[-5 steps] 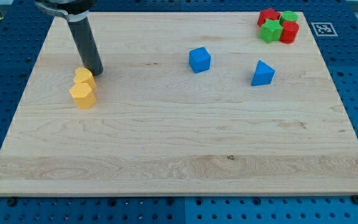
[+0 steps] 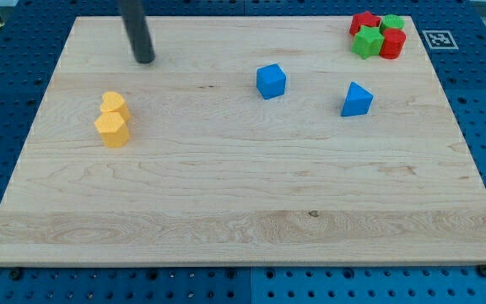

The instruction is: Move the blue cube left to the blue triangle

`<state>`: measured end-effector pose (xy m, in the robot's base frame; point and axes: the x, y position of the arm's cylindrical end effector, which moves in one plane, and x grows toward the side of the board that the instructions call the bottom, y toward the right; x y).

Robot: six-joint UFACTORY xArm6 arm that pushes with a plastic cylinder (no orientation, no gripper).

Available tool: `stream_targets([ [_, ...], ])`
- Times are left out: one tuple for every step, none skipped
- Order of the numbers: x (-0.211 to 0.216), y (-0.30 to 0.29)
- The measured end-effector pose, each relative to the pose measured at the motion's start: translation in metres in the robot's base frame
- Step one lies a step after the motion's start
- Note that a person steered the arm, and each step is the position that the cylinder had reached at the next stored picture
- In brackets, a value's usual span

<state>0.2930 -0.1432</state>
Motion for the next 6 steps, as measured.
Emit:
stream_targets([
  [0.0, 0.07],
  [0.009, 0.133],
  [0.038, 0.188],
  [0.053, 0.207],
  [0.043, 0.17],
  [0.057, 0.14],
])
